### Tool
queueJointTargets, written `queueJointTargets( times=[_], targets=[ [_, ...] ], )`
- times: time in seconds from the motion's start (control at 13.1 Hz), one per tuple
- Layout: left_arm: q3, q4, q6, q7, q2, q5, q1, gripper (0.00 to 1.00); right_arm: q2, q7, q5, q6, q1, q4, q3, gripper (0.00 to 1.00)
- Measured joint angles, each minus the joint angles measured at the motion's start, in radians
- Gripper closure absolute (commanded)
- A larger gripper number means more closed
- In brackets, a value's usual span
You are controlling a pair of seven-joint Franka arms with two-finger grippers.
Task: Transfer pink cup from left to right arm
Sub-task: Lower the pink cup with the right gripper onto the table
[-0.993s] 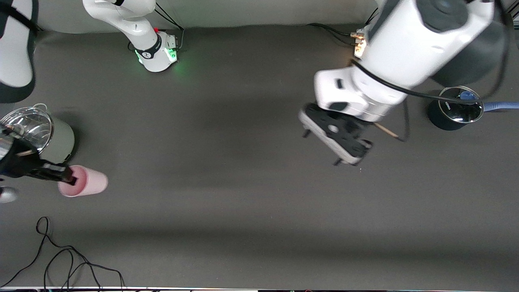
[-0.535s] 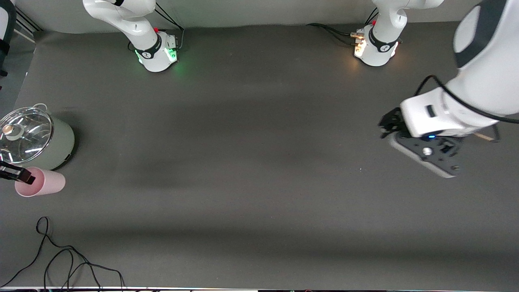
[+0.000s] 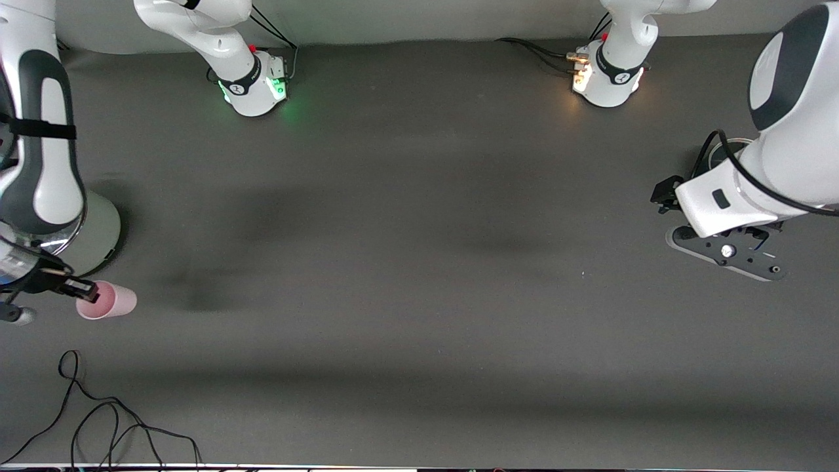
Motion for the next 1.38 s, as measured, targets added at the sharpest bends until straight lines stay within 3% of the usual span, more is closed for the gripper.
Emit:
queueJointTargets(
  times=[0.23,0.46,0.69,1.07,1.3,1.38],
  targets=[
    [0.000,-0.008,0.000,-0.002,0.000,0.001,0.005,0.00,0.053,-0.051,0.038,0.090,-0.027,-0.094,-0.002,1.00],
    [0.001,-0.010,-0.001,-0.003,0.000,0.004,0.028,0.00,0.146,-0.150,0.121,0.153,-0.041,-0.079,-0.002,1.00],
    [0.000,-0.038,0.003,-0.008,-0.009,0.004,0.055,0.00,0.188,-0.185,0.141,0.155,-0.045,-0.038,-0.002,1.00],
    [-0.001,-0.307,0.153,-0.133,-0.147,0.001,0.105,0.00,0.256,-0.276,0.259,0.158,-0.048,0.043,0.001,1.00],
    [-0.001,-0.495,0.256,-0.173,-0.253,-0.071,0.142,0.00,0.280,-0.289,0.281,0.164,-0.048,0.069,0.001,1.00],
    [0.000,-0.523,0.266,-0.174,-0.271,-0.091,0.158,0.00,0.289,-0.290,0.291,0.165,-0.048,0.076,0.001,0.89]
  ],
)
